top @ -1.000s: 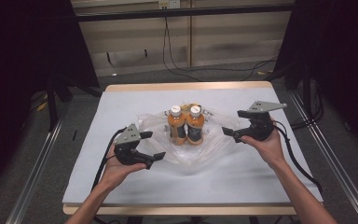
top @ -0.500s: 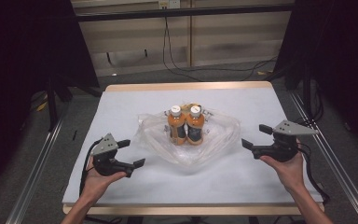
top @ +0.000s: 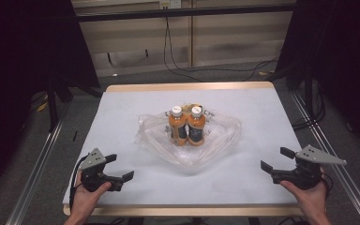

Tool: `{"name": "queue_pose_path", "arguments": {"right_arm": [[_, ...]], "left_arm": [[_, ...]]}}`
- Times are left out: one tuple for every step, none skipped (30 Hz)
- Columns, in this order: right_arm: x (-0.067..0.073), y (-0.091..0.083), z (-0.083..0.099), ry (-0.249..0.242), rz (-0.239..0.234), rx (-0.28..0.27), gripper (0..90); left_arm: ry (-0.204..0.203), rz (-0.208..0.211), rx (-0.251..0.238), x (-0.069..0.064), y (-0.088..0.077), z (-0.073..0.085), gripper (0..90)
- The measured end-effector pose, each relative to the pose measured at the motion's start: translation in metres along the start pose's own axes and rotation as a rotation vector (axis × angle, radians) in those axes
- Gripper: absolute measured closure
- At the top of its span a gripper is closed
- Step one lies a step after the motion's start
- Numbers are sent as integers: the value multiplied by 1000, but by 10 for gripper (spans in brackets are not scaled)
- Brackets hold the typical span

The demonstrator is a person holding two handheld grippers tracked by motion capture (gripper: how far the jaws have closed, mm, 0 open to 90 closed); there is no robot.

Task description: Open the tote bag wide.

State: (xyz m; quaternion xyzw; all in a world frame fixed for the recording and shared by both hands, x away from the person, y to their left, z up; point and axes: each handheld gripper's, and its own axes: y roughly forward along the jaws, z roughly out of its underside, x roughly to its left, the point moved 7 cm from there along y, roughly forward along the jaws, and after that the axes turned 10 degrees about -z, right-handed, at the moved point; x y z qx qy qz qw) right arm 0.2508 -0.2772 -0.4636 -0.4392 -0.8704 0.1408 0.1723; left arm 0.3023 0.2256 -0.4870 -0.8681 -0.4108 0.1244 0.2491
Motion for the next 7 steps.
{"name": "queue_pose_path", "arguments": {"right_arm": [[0, -3, 4, -6, 13, 2, 82], [1, -6, 7, -4, 9, 8, 80], [2, -9, 9, 9, 8, -2, 79], [2, -11, 11, 13, 10, -9, 79], [3, -13, 12, 11, 11, -8, 78], [3, -14, 12, 7, 12, -9, 78], [2, -15, 11, 23, 13, -25, 78]], "left_arm": [[-7, -2, -8, 1, -1, 3, 26], [-9, -4, -13, 1, -2, 5, 25], [-3, 6, -7, 1, -3, 8, 25], [16, 28, 6, 1, -3, 11, 25], [20, 38, 3, 1, -4, 11, 25], [22, 38, -10, 2, -6, 11, 25], [10, 35, -22, 4, -7, 10, 25]]}}
